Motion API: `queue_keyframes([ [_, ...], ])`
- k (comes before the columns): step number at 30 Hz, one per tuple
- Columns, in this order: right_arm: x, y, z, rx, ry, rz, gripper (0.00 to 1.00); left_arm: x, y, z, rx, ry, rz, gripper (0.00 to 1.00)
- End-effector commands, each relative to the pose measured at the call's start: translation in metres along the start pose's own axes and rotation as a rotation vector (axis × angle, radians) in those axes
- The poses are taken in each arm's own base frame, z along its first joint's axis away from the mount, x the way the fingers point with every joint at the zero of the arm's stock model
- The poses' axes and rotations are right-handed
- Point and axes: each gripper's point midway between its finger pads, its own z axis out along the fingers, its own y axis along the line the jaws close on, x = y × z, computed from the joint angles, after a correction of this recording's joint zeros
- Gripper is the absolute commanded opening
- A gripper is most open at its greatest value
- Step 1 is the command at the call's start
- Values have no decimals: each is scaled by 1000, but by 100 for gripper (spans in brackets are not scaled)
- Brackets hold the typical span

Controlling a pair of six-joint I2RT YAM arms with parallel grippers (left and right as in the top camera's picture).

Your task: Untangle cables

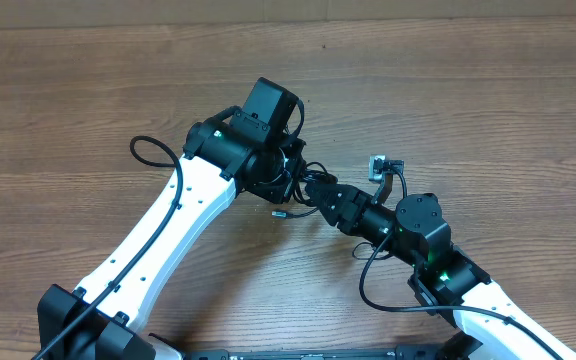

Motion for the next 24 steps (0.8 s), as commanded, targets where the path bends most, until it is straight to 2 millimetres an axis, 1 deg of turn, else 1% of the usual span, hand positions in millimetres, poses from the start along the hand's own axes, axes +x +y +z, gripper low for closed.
queue_keyframes([
  [1, -8, 10, 2, -16, -28, -18, 41, 9, -7, -16, 42, 35, -12, 4],
  [3, -7, 6, 4, -7, -23, -15, 34, 11, -7, -16, 41, 47, -12, 4],
  [8, -5, 0, 12, 1, -13, -12, 24, 11, -7, -16, 41, 49, -11, 4],
  [11, -3, -2, 18, -13, 3, -16, 14, 11, -7, -16, 41, 49, -11, 4],
  [13, 3, 0, 21, -36, 39, -39, 4, 10, -7, -16, 41, 45, -10, 4],
  [15, 12, 3, 22, -63, 88, -74, 4, 7, -8, -16, 44, 25, -5, 4],
  [19, 30, 13, 18, -135, 194, -153, 4, -14, -11, -17, 57, -97, 81, 4],
  [24, 62, 30, 2, -290, 384, -263, 4, -38, -25, -22, 95, -219, 257, 4],
])
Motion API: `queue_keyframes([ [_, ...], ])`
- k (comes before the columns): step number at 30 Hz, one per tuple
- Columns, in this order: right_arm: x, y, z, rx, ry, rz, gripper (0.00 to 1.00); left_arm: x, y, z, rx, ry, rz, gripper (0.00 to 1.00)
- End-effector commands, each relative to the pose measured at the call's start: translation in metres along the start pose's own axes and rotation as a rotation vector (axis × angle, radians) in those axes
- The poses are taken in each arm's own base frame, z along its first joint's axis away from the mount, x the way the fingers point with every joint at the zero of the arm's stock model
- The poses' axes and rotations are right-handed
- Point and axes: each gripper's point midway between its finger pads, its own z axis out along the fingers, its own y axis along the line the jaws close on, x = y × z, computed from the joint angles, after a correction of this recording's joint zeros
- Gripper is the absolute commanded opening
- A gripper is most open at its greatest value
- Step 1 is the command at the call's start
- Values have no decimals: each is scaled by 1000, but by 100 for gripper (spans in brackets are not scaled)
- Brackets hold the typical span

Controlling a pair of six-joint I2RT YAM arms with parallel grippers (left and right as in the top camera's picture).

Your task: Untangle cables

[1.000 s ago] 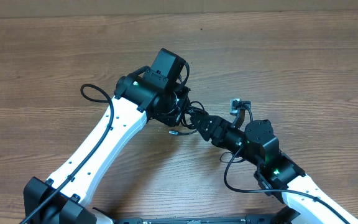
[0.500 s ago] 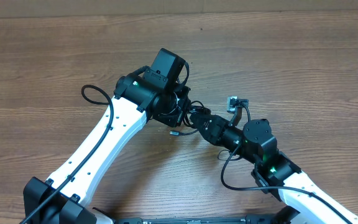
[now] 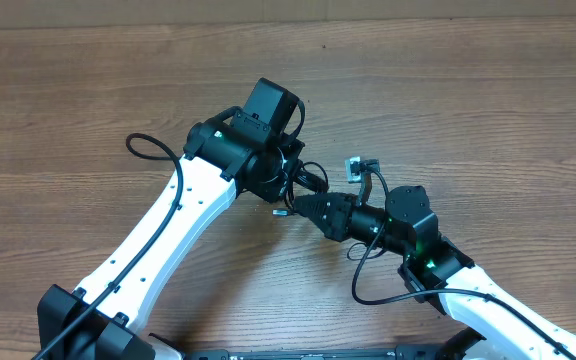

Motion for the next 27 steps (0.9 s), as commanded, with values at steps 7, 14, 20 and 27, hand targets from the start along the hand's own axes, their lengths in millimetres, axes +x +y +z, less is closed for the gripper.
queue_keyframes([
  [7, 72, 53, -25, -370, 411, -249, 4, -46, -47, -26, 189, -188, 231, 4],
  [14, 98, 53, -41, -428, 555, -188, 4, -74, -78, -41, 286, -321, 414, 4],
  [20, 107, 44, -44, -404, 593, -152, 4, -101, -80, -50, 270, -448, 412, 4],
  [27, 106, 25, -37, -280, 564, -105, 4, -133, -72, -61, 193, -595, 450, 4],
])
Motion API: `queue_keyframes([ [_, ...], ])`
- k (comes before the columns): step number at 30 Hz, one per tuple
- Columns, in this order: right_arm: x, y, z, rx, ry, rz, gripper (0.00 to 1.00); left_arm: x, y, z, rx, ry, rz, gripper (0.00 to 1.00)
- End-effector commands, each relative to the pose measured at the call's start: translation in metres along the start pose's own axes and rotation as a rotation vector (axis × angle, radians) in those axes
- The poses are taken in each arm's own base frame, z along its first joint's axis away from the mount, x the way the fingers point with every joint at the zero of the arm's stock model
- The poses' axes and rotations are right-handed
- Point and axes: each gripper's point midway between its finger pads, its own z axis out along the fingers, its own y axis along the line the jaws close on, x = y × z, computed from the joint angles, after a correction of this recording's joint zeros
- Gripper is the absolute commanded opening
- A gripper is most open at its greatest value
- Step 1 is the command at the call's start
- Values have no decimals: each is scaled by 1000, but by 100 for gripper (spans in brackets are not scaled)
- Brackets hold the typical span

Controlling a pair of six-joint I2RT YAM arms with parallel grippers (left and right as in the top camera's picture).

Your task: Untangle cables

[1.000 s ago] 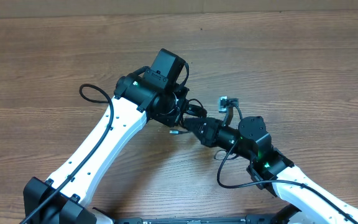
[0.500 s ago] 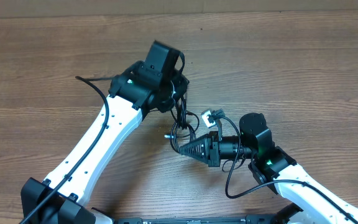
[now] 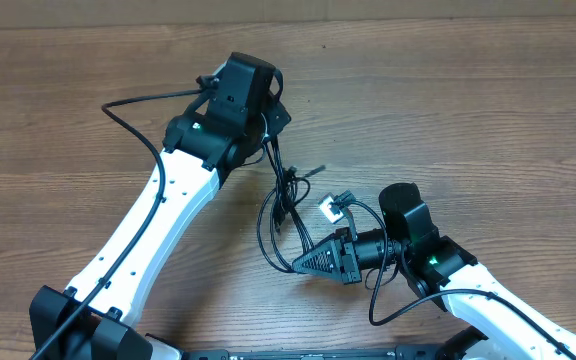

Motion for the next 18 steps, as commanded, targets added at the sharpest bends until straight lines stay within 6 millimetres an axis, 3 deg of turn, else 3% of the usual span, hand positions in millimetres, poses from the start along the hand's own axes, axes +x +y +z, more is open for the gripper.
queue_keyframes([
  [1, 14, 4, 3, -18, 55, 29, 4, -69, 20, -21, -88, -272, 23, 4],
  [11, 33, -57, -6, 306, 27, 262, 4, -111, 53, -26, -131, -323, -69, 4],
  [13, 33, -71, -11, 387, -2, 315, 8, -104, 50, -21, -79, -241, -84, 4],
  [15, 25, -79, -15, 436, -56, 358, 21, -85, 43, -17, -23, -124, -104, 4],
  [18, 15, -77, -13, 422, -94, 351, 31, -71, 48, -16, -49, -78, -179, 4],
])
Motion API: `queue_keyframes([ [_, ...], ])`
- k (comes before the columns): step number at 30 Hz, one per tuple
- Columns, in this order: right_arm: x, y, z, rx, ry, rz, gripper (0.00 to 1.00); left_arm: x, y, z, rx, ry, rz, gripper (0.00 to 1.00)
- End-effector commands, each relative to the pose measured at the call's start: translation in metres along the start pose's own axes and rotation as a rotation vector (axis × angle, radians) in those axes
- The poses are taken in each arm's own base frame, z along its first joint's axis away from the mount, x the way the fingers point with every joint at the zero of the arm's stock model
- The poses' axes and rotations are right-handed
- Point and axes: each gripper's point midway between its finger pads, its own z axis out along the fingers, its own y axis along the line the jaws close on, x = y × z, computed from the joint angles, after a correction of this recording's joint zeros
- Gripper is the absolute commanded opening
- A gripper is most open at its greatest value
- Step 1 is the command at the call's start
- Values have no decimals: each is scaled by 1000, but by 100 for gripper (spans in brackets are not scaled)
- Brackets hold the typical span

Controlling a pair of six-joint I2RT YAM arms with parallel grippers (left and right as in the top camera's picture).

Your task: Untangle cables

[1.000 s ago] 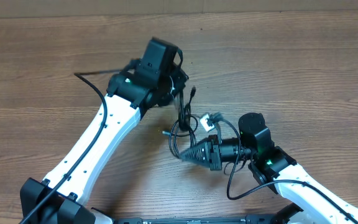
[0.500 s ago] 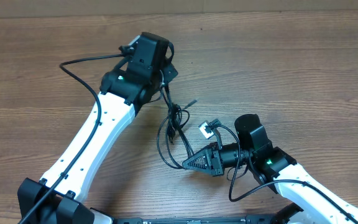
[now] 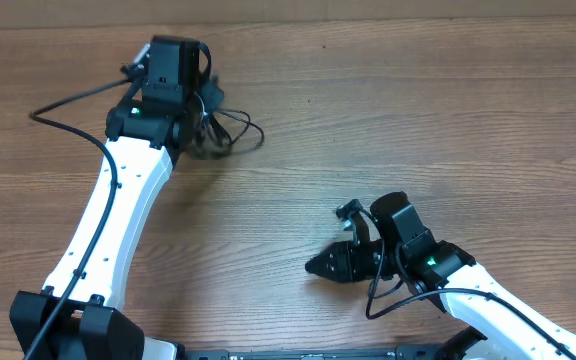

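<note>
A bundle of thin black cables (image 3: pixel 236 133) lies in loops on the wooden table at the upper left. My left gripper (image 3: pixel 205 118) sits at the bundle's left end, mostly hidden under its wrist, and seems shut on the cables. Far off at the lower right, my right gripper (image 3: pixel 313 267) points left just above the table. Its fingers come together to a point with no cable visible between them.
The left arm's own black supply cable (image 3: pixel 68 100) arcs out to the left over the table. A small grey connector and cable loop (image 3: pixel 353 215) ride on the right wrist. The wooden table (image 3: pixel 448 120) carries nothing else.
The left gripper has moved up and left, and the whole cable bundle has gone with it. The right gripper no longer holds the lower end and now sits a little lower and to the right.
Both grippers were first close together at the table's middle, working on the tangled cables. Then they stood apart, with the cables stretched between the left gripper above and the right one below. Now the bundle is with the left gripper alone, at the upper left.
</note>
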Motion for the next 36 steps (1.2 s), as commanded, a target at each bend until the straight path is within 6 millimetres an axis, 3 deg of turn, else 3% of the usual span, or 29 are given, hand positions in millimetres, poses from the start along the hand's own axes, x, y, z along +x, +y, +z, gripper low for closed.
queue_keyframes([
  [1, -16, -3, -1, 30, -80, 48, 34, 22, -14, -16, 55, 108, -83, 4],
  [12, -45, 25, -5, -78, -185, 86, 60, 65, -32, -26, 89, 308, -336, 4],
  [17, -54, 22, -7, -56, -235, 76, 73, 83, -47, -35, 141, 425, -363, 4],
  [23, -61, 18, -8, -33, -271, 71, 81, 98, -52, -40, 121, 479, -443, 4],
  [36, -68, 10, -10, 13, -319, 80, 89, 118, -88, -60, 217, 579, -524, 4],
])
